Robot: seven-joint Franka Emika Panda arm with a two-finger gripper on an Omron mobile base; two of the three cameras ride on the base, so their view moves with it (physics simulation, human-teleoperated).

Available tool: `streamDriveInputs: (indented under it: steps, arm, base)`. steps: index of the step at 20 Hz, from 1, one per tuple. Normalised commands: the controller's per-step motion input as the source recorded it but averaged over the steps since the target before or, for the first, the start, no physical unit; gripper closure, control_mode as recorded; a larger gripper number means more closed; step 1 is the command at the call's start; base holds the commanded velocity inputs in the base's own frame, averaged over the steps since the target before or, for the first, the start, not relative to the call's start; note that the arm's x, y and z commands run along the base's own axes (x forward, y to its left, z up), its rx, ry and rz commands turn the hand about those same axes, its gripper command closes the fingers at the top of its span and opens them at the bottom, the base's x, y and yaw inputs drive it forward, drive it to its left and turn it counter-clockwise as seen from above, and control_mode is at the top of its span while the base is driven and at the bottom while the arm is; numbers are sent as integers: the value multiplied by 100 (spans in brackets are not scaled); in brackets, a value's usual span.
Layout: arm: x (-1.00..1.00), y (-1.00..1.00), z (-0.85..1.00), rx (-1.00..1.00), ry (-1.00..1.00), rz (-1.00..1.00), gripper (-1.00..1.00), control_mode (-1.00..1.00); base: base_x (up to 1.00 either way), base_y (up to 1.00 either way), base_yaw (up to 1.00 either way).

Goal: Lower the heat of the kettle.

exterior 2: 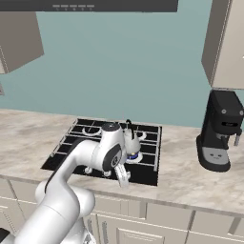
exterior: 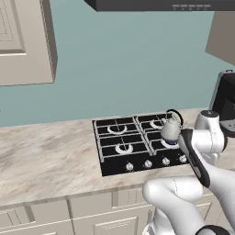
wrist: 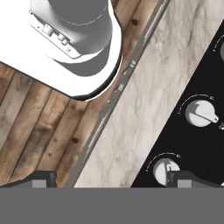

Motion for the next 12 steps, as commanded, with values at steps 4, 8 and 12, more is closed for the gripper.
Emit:
streamDriveInputs:
  steps: [4,8,12]
  arm:
    - [8,2,-10,0,0,0,-100,-100]
    - [8,0,-15,0,0,0,-100,-100]
    - [8,0,-15,0,0,0,-100,-100]
  base:
    - [0,0,0]
    - [0,0,0]
    - [0,0,0]
